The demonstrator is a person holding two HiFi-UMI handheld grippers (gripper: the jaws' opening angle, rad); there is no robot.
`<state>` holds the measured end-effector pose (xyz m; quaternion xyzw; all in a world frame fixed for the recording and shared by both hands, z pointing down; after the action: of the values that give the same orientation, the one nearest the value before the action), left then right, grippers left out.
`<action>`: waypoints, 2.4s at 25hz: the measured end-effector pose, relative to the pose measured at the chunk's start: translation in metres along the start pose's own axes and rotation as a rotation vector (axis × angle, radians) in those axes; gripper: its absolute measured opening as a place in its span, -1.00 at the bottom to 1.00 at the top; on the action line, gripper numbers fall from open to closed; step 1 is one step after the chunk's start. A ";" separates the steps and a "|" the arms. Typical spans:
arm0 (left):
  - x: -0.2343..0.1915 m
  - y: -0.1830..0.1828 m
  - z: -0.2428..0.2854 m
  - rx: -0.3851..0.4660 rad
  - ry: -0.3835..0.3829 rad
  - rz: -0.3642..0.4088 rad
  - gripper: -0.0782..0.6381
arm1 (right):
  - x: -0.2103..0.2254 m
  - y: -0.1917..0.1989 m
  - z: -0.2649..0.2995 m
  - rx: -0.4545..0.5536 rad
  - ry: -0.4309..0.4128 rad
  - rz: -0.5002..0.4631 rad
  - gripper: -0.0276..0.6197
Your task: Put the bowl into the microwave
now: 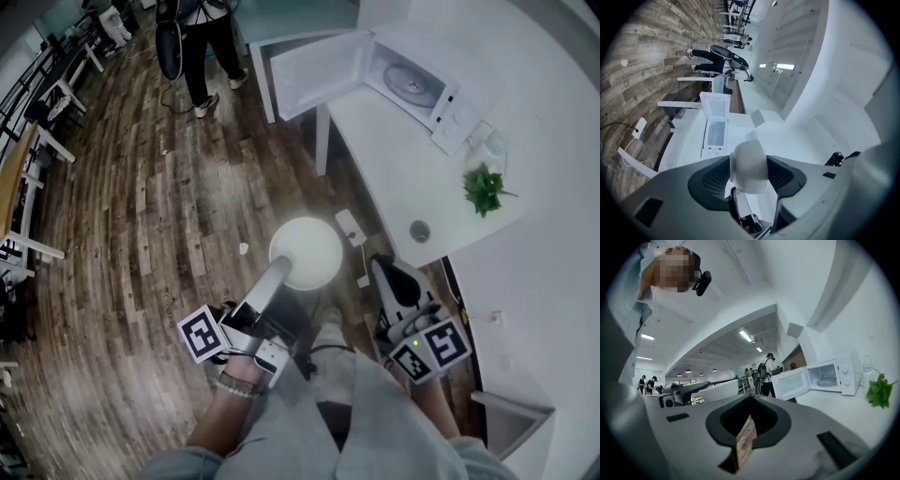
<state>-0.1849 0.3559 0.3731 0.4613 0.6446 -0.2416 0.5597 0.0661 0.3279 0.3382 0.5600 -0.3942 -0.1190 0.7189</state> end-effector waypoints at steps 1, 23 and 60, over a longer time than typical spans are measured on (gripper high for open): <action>-0.001 -0.002 0.007 0.004 0.002 0.002 -0.13 | 0.006 -0.004 0.004 0.000 -0.004 -0.001 -0.91; -0.029 -0.015 0.116 0.069 -0.007 0.029 -0.13 | 0.110 -0.060 0.063 -0.022 -0.060 -0.003 -0.91; -0.088 -0.167 0.236 -0.188 0.048 -0.042 -0.13 | 0.130 -0.082 0.199 0.074 0.190 0.021 -0.91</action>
<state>-0.2163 0.0551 0.3612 0.3988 0.6871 -0.1809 0.5798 0.0345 0.0784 0.3326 0.5907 -0.3341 -0.0430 0.7332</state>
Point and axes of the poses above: the fingertips, and each gripper's own axes: z forward along the fingers, x to its right, y out of its underside, the point moved 10 cm from there along -z, backward along the fingers, and after that the axes turned 12 degrees about z, right-handed, at the moved point
